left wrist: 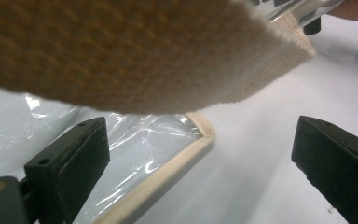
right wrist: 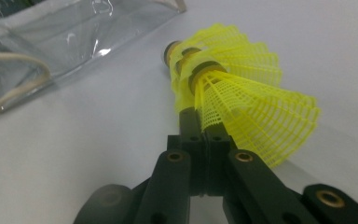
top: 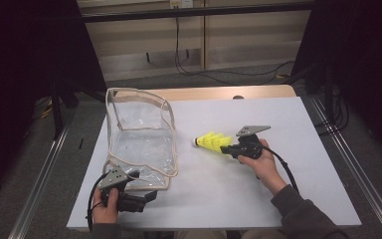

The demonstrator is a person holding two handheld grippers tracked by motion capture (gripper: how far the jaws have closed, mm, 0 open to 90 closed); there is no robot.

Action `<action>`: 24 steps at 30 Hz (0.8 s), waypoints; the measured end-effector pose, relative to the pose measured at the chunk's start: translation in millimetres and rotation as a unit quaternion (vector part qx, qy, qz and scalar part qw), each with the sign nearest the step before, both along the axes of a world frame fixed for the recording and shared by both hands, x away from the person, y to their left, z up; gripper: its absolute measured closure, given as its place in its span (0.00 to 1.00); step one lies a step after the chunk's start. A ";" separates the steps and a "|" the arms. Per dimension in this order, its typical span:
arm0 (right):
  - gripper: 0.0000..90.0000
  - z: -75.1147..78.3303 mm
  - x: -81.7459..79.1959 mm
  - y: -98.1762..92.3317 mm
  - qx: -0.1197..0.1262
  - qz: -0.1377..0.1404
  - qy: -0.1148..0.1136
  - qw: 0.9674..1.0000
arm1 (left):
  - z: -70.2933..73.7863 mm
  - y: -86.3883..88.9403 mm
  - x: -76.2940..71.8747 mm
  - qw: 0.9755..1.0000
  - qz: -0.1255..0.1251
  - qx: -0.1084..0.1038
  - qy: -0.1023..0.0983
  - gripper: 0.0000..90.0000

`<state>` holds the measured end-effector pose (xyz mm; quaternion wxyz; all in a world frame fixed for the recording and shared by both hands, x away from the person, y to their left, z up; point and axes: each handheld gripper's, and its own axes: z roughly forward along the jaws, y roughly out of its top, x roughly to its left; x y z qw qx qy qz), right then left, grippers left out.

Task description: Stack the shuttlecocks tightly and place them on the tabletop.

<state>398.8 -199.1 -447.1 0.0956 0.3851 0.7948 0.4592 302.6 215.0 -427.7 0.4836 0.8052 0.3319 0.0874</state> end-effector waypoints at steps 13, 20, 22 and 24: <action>0.90 1.6 2.6 3.9 -0.007 -0.011 0.005 1.000 | -1.0 0.4 0.1 1.000 0.004 -0.003 0.003 0.04; 0.72 2.9 1.7 2.4 -0.011 -0.014 0.004 1.000 | -0.8 1.0 0.5 1.000 0.001 -0.002 0.004 0.04; 0.69 3.1 0.7 2.6 -0.011 -0.014 0.008 1.000 | -1.0 0.6 0.4 1.000 0.003 -0.004 0.003 0.04; 0.66 3.5 -0.7 2.4 -0.008 -0.015 0.012 1.000 | -1.1 0.4 0.7 1.000 0.004 -0.005 0.002 0.04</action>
